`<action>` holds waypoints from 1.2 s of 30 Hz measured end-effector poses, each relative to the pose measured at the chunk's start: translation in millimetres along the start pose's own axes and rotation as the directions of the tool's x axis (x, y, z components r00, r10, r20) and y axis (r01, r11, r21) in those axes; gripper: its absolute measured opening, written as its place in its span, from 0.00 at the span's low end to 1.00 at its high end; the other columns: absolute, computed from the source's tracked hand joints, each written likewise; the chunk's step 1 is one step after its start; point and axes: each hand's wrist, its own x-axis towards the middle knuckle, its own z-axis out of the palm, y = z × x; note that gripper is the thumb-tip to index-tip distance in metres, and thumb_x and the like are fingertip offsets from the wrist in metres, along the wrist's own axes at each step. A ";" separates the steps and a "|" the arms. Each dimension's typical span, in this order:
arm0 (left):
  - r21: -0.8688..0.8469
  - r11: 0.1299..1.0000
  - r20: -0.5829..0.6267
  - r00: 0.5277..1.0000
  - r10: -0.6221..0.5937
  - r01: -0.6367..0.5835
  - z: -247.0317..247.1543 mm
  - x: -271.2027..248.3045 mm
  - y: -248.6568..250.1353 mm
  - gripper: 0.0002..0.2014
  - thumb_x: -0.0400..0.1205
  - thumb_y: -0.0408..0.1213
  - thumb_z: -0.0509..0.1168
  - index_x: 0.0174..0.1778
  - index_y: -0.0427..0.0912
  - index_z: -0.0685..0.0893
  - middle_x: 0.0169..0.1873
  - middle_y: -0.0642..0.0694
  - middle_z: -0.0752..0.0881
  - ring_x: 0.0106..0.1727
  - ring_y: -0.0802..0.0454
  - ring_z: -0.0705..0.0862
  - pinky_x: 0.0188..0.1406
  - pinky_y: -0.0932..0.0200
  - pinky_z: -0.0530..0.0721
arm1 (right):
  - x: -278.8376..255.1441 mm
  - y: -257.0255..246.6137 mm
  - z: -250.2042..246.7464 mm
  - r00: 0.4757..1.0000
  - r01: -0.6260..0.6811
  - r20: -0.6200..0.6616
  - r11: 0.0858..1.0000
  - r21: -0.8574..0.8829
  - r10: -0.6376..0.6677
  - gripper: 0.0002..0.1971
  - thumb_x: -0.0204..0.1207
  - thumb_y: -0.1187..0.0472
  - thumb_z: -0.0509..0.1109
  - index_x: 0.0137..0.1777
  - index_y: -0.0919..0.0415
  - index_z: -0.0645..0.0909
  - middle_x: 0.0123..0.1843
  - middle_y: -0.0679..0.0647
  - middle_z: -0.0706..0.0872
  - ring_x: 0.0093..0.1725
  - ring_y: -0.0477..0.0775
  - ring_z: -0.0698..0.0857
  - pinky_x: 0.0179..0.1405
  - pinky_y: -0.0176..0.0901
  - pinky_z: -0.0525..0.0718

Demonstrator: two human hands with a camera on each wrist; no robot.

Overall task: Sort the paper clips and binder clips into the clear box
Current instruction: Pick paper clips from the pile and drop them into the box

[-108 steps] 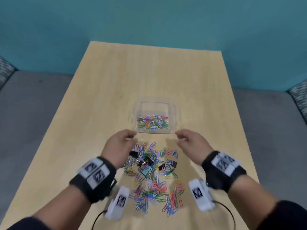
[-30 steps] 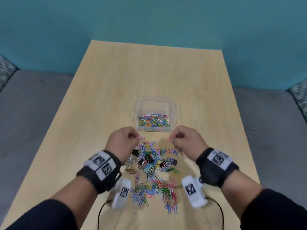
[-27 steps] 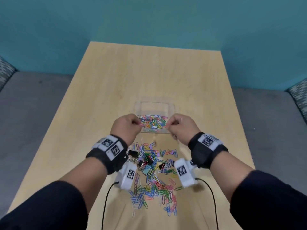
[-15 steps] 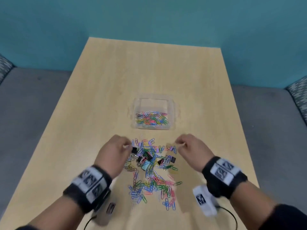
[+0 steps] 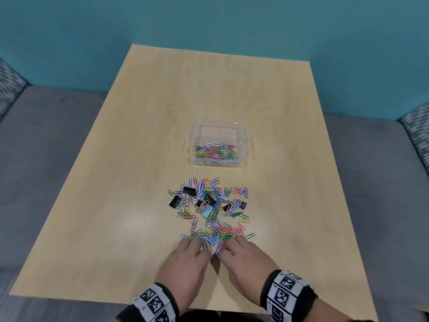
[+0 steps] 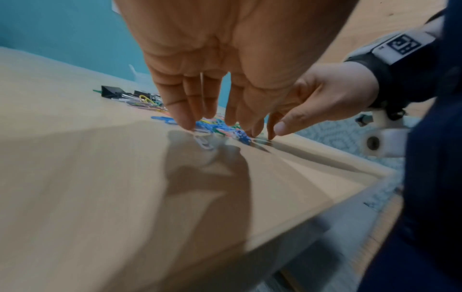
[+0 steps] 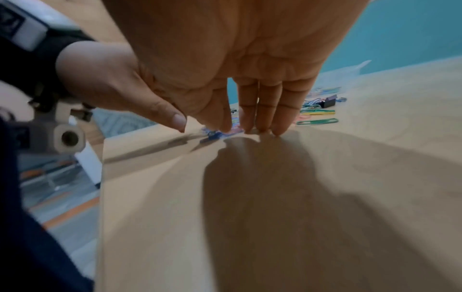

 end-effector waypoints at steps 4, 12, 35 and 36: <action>-0.212 0.925 0.012 0.947 -0.320 0.315 -12.6 -3.7 -13.4 0.31 0.69 0.52 0.72 0.67 0.50 0.72 0.59 0.49 0.71 0.54 0.46 0.71 0.54 0.54 0.78 | -10.9 5.9 -3.4 0.936 -0.341 -0.022 0.920 0.192 0.352 0.20 0.70 0.55 0.67 0.63 0.51 0.71 0.59 0.52 0.74 0.55 0.59 0.76 0.49 0.50 0.81; -0.168 0.926 0.019 0.940 -0.339 0.338 -6.6 31.2 -8.9 0.39 0.69 0.57 0.71 0.74 0.51 0.66 0.64 0.48 0.68 0.58 0.47 0.65 0.60 0.55 0.73 | 24.1 -2.5 1.8 0.878 -0.469 0.025 0.848 0.247 0.478 0.44 0.70 0.40 0.70 0.81 0.51 0.53 0.71 0.54 0.64 0.64 0.59 0.66 0.62 0.49 0.76; -0.218 0.936 0.051 0.961 -0.273 0.278 -3.4 49.8 -22.3 0.02 0.76 0.32 0.65 0.41 0.43 0.80 0.44 0.46 0.76 0.44 0.43 0.79 0.39 0.52 0.78 | 31.7 27.8 -5.5 0.930 -0.342 0.000 0.864 0.370 0.368 0.03 0.80 0.59 0.63 0.52 0.56 0.76 0.48 0.50 0.75 0.47 0.57 0.79 0.42 0.47 0.74; -0.225 0.932 0.062 0.959 -0.276 0.283 -5.5 49.9 -22.5 0.02 0.77 0.32 0.64 0.40 0.43 0.78 0.45 0.46 0.76 0.44 0.42 0.79 0.39 0.53 0.77 | 30.6 28.7 -6.6 0.927 -0.347 0.007 0.854 0.389 0.374 0.03 0.80 0.58 0.64 0.50 0.56 0.75 0.47 0.49 0.74 0.46 0.56 0.79 0.42 0.47 0.74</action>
